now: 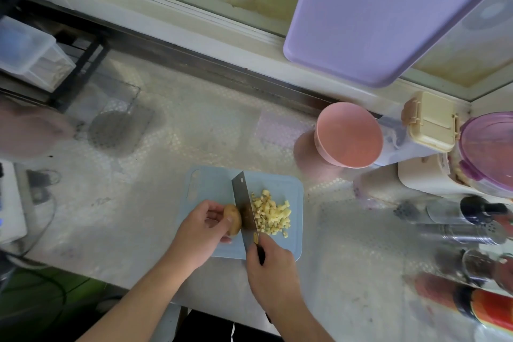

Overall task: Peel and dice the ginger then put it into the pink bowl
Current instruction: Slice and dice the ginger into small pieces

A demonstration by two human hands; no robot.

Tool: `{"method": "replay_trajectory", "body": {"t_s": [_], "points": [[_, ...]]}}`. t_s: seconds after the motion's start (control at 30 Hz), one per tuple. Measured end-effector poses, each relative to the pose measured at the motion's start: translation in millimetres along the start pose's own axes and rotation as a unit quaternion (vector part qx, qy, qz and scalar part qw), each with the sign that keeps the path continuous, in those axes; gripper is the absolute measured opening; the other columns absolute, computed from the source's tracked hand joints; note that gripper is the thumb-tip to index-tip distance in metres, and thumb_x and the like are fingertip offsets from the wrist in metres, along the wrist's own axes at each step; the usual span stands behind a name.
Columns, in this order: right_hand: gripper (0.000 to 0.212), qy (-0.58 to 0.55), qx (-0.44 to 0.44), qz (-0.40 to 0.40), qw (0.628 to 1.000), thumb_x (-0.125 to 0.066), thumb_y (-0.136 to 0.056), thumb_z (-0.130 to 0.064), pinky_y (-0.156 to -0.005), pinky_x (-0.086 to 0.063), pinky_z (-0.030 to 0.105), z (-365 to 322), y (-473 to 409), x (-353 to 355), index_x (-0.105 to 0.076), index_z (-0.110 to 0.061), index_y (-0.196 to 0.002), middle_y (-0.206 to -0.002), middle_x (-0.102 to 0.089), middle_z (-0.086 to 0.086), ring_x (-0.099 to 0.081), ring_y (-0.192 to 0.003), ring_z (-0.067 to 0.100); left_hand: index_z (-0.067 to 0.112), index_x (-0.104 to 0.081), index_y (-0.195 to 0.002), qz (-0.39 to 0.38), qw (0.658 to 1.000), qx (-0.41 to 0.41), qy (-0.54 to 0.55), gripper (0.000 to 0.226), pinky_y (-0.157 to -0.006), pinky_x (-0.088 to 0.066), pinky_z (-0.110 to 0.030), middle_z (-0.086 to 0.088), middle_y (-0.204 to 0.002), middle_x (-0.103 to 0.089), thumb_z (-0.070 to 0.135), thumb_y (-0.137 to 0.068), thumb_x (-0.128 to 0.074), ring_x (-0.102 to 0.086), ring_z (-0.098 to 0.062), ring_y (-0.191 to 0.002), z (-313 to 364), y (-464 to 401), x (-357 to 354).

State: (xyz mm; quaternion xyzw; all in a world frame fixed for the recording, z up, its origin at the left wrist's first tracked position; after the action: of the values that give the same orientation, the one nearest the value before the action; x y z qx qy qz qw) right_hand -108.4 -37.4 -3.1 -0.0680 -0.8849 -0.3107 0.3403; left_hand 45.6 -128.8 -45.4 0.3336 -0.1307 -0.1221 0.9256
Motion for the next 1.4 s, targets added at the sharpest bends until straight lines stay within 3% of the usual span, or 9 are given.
{"method": "replay_trajectory", "body": {"t_s": [0.3,0.47,0.9,1.27,1.4], "points": [[0.035,-0.039,-0.005,0.004,0.999,-0.046,-0.102,-0.031,-0.047,-0.031,0.025,-6.3,1.0,11.0,-0.040,-0.021,-0.068,-0.065,-0.053,0.012,-0.039,-0.048,0.010,0.006,-0.063,-0.102,0.002,1.000,0.011,0.024,0.016,-0.073,-0.066,-0.046,-0.017,-0.095,-0.071,0.017,-0.096,-0.073,-0.075,-0.027,-0.076,2.7,-2.7,-10.1],[0.039,-0.026,0.010,0.006,1.000,-0.043,-0.104,-0.030,-0.047,-0.029,0.026,-11.5,3.0,16.3,-0.037,-0.020,-0.067,-0.055,-0.042,0.000,-0.036,-0.048,0.011,0.001,-0.059,-0.096,-0.001,1.000,-0.008,0.013,0.023,-0.073,-0.066,-0.050,-0.018,-0.085,-0.072,0.020,-0.097,-0.073,-0.073,-0.027,-0.071,5.0,-6.7,-12.8],[0.039,0.018,0.011,0.005,1.000,-0.044,-0.104,-0.031,-0.048,-0.036,0.025,-19.8,4.1,13.0,-0.042,-0.020,-0.067,-0.058,-0.051,-0.001,-0.043,-0.050,0.012,0.003,-0.057,-0.092,-0.014,0.999,-0.023,-0.021,0.025,-0.069,-0.066,-0.044,-0.016,-0.081,-0.072,0.023,-0.100,-0.068,-0.070,-0.021,-0.066,7.7,-11.4,-13.5],[0.037,0.101,0.033,-0.022,0.994,-0.037,-0.105,-0.029,-0.047,-0.032,0.024,-34.8,10.7,8.3,-0.032,-0.026,-0.068,-0.062,-0.044,-0.005,-0.043,-0.053,0.013,0.001,-0.055,-0.089,-0.012,1.000,-0.026,-0.009,0.023,-0.064,-0.065,-0.039,-0.009,-0.070,-0.067,0.017,-0.100,-0.067,-0.067,-0.020,-0.063,5.2,-12.2,-15.4],[0.031,0.126,0.037,-0.026,0.991,-0.035,-0.105,-0.030,-0.049,-0.033,0.024,-35.2,13.5,6.3,-0.037,-0.022,-0.075,-0.064,-0.046,-0.004,-0.047,-0.057,0.014,0.004,-0.053,-0.085,-0.010,1.000,-0.030,0.002,0.024,-0.063,-0.064,-0.040,-0.008,-0.069,-0.065,0.016,-0.100,-0.067,-0.065,-0.019,-0.061,3.8,-12.9,-16.4]]}}
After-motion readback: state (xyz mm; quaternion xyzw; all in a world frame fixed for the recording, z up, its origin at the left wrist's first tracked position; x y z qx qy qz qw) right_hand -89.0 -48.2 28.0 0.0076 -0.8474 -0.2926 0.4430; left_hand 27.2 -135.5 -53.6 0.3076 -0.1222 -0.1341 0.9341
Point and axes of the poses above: each hand's wrist, its own y-axis away from the middle knuckle, its own x-axis out of the back of the hand, z = x × y, the point moved 6 cm from there along -y, towards the middle knuckle
